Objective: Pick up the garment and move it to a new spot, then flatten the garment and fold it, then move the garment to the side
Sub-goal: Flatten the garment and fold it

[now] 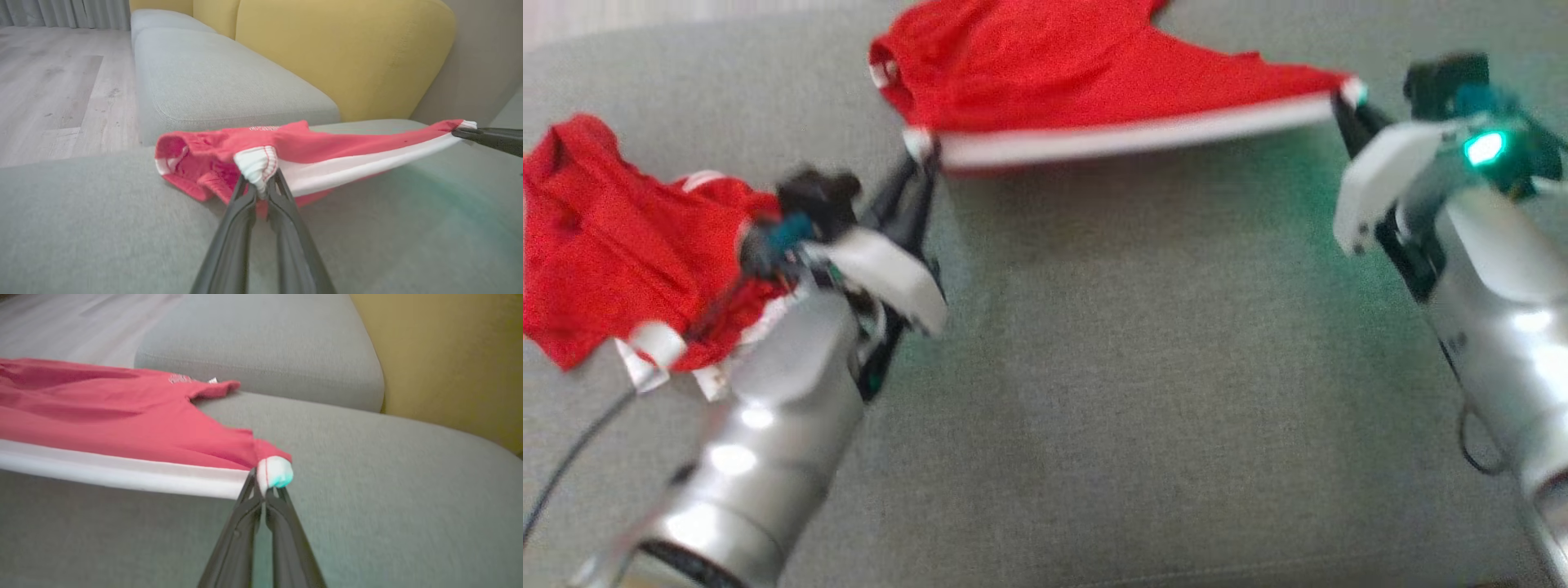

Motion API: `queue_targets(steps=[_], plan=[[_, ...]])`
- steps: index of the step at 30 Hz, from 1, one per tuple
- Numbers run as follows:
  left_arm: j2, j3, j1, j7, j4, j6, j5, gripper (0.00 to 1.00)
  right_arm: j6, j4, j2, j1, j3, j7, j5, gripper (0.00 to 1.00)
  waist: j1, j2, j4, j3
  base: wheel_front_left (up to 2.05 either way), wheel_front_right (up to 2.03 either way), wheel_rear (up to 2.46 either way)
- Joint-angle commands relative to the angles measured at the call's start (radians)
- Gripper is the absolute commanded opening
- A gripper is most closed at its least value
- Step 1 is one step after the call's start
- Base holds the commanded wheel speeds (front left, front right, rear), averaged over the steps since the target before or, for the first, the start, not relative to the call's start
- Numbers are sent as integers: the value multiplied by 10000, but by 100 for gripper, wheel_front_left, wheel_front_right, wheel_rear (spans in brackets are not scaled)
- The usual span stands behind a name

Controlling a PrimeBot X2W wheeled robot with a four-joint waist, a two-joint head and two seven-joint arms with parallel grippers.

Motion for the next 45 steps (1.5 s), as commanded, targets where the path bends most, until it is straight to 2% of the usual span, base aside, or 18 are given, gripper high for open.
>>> queue_targets(steps=[1,6,12,18,23,27,33,39,45], plan=[[309,193,-140,-121,-384,12,153,0,-23,-504,-378,163,376,261,416,0,3,0,-4,-420,0,0,0],[373,-36,1162,-122,-1042,147,263,0,-23,-2308,-1931,1357,1942,1623,2478,0,3,0,-105,-1169,0,0,0],[604,-174,2781,-101,-2247,542,189,0,-23,-4263,-3682,2679,3053,3008,4511,0,3,0,-278,-1960,0,0,0],[1072,-427,4252,121,-3990,1129,233,0,-23,-5725,-5091,3842,3367,3937,5522,0,3,0,-351,-2383,0,0,0],[1364,-591,4911,548,-5437,1582,261,0,-23,-6726,-5733,4453,2876,4211,6009,0,3,0,-244,-2281,0,0,0],[1601,-527,4739,649,-6119,1897,468,0,-23,-7070,-5736,4205,2188,3737,5553,0,3,0,-95,-1843,0,0,0],[1502,-177,3743,797,-6431,2102,488,0,-23,-6756,-4925,3105,951,2760,4278,0,3,0,284,-787,0,0,0],[1096,-45,2614,888,-6080,2040,497,0,-23,-5887,-3985,1662,281,2275,2928,0,3,0,817,261,0,0,0],[632,-64,1668,881,-5509,1893,544,0,-23,-4885,-3361,439,-2,2185,2121,0,3,0,1309,1046,0,0,0]])
